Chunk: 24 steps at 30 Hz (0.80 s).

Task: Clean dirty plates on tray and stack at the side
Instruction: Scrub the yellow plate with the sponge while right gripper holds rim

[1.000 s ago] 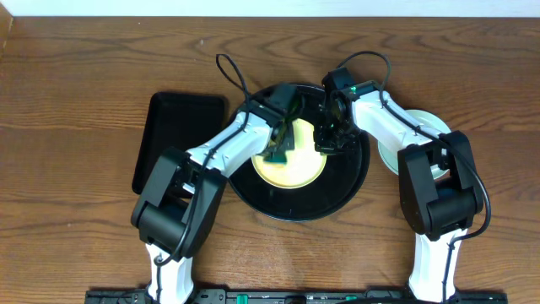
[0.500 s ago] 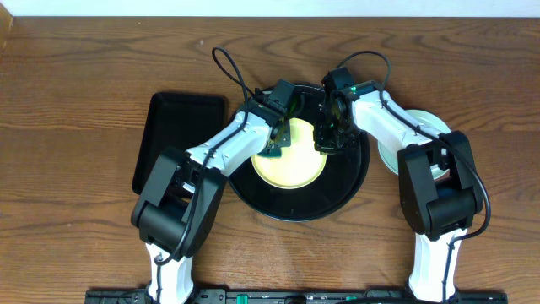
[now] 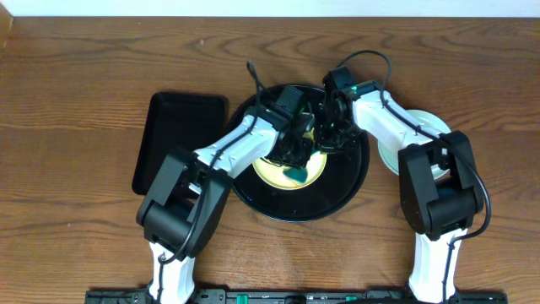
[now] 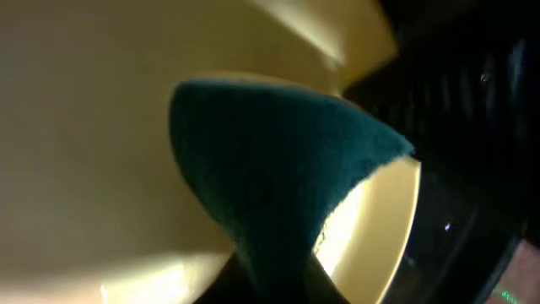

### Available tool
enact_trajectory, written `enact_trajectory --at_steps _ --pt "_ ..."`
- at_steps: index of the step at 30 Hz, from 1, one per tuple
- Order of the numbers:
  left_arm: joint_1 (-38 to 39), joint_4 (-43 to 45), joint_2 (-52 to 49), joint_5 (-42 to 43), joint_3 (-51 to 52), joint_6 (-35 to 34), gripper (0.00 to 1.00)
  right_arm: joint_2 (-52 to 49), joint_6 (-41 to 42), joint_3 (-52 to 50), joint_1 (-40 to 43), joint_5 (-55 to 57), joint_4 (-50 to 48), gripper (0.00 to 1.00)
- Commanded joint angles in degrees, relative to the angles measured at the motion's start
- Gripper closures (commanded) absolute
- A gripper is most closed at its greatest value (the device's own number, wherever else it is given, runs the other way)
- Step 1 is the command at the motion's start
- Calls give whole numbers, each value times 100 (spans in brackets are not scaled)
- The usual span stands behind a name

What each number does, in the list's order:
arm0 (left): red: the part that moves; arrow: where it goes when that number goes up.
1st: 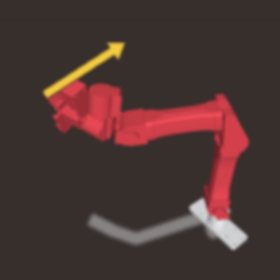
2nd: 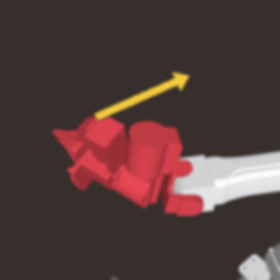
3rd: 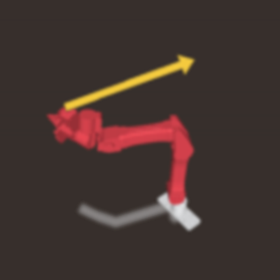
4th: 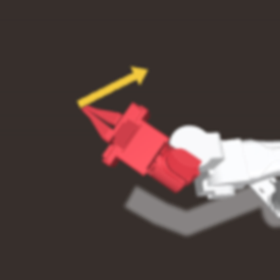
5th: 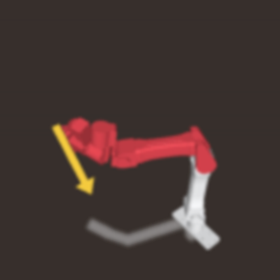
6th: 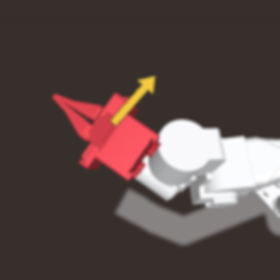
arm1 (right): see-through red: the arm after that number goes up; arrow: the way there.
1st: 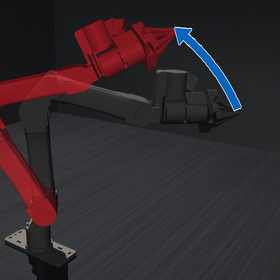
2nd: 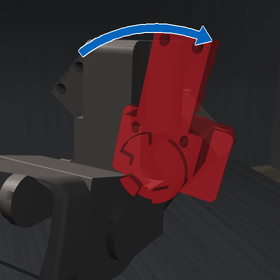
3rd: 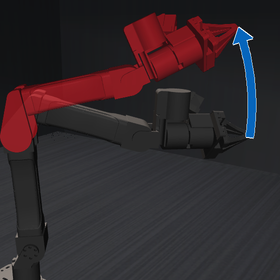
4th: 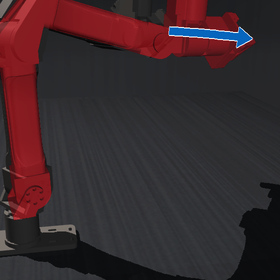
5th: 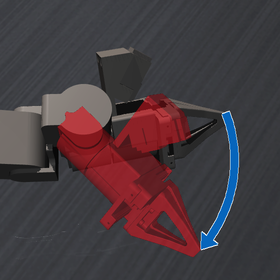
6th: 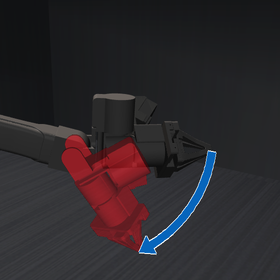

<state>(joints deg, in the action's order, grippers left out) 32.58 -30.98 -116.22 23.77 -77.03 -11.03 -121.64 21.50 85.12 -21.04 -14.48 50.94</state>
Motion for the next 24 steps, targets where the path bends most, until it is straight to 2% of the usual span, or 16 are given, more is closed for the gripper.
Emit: enact_trajectory --at_steps 1,4,8,10,12,15,17,22,24 --pt "96 446 -59 -332 0 378 93 -483 72 -151 -105 391 -81 99" --pt "98 678 -59 -1891 0 44 93 -483 70 -151 -105 391 -79 99" --pt "59 645 -59 -4133 0 -748 93 -483 52 -151 -105 391 -79 99" --pt "26 595 -59 -4874 0 -1012 93 -483 52 -151 -105 391 -81 99" --pt "-7 514 -59 -5265 0 -1226 93 -483 52 -151 -105 391 -79 99" --pt "-26 271 -59 -5239 0 -1443 93 -483 52 -153 -105 391 -79 99" --pt "-9 11 -59 -4861 0 -1480 93 -483 50 -153 -105 391 -81 99" --pt "2 -719 -59 -2699 0 -1384 93 -483 52 -153 -105 391 -81 99" --pt "2 -881 -59 -1596 0 -986 93 -483 52 -153 -105 391 -81 99"
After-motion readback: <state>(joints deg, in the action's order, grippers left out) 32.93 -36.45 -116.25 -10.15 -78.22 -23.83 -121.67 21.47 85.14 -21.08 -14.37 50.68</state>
